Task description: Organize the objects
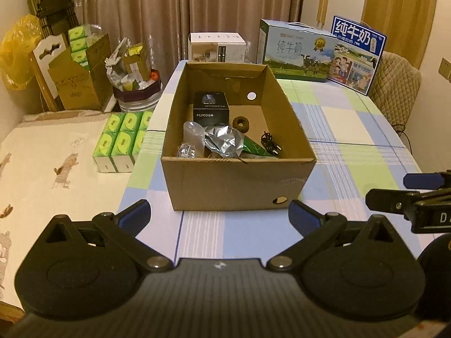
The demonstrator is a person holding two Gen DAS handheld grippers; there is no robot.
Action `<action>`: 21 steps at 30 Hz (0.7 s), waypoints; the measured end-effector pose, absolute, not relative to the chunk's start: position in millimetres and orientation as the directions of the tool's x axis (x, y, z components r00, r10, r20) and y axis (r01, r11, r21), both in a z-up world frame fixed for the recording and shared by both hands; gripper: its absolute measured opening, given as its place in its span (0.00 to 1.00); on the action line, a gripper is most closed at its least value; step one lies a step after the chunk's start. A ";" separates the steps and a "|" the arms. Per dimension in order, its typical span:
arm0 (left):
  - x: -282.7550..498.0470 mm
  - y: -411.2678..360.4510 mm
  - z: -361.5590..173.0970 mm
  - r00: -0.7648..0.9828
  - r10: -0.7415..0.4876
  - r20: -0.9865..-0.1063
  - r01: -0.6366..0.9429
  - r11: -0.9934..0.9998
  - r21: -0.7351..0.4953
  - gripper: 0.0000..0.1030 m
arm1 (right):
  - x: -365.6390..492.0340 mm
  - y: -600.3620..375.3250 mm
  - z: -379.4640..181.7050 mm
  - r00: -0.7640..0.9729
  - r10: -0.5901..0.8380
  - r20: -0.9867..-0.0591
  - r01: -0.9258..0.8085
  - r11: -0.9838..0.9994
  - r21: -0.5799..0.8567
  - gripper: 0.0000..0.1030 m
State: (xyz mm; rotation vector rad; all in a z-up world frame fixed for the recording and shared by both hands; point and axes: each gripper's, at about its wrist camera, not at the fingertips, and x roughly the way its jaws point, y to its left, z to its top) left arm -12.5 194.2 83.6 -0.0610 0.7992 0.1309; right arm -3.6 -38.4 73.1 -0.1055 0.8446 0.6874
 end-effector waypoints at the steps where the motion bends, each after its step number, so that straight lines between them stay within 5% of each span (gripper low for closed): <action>1: -14.5 192.1 84.1 0.691 0.098 -0.717 -0.140 0.990 0.001 0.99 | -5.9 -41.3 73.2 0.464 0.518 -0.719 -0.597 0.782 0.178 0.88; 21: -36.3 172.8 90.4 0.693 0.105 -0.714 -0.154 0.988 -0.003 0.99 | -22.6 -59.6 79.5 0.482 0.515 -0.709 -0.572 0.798 0.191 0.88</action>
